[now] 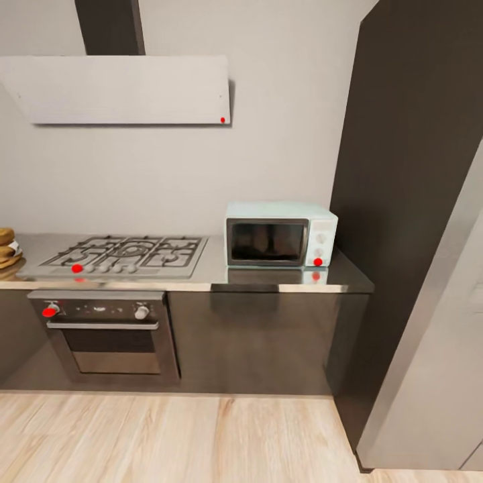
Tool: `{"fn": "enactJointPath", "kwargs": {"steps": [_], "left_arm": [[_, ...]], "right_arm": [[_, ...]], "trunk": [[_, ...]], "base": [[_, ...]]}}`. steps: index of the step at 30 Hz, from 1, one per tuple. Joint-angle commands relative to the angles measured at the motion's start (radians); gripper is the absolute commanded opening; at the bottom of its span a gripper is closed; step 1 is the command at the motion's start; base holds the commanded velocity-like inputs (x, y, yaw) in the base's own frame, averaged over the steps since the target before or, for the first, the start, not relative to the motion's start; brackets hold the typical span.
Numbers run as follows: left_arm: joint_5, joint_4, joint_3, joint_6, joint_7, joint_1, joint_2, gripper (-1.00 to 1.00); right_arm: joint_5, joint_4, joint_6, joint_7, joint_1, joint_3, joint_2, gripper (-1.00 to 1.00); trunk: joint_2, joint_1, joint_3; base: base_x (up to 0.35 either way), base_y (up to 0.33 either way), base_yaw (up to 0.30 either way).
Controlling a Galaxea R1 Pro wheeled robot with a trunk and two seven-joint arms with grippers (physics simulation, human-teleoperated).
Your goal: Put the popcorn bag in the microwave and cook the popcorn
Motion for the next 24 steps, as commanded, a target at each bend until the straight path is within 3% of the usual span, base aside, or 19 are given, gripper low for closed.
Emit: {"fn": "enactJointPath", "kwargs": {"steps": [1, 19, 24], "left_arm": [[0.004, 0.000, 0.000, -0.002, 0.000, 0.000, 0.000, 1.00], [0.006, 0.000, 0.001, -0.002, 0.000, 0.000, 0.001, 1.00], [0.006, -0.001, 0.002, -0.002, 0.000, 0.000, 0.003, 1.00]], "right_arm": [[0.001, 0.000, -0.003, 0.000, 0.000, 0.001, 0.000, 1.00], [0.001, 0.000, -0.005, 0.000, 0.000, 0.001, 0.003, 1.00], [0.001, 0.000, -0.005, 0.000, 0.000, 0.001, 0.003, 1.00]], "trunk": [[0.000, 0.001, -0.001], [0.000, 0.001, -0.001], [0.000, 0.001, -0.001]], "base": [[0.324, 0.000, 0.000], [0.322, 0.000, 0.000], [0.127, 0.000, 0.000]]}}
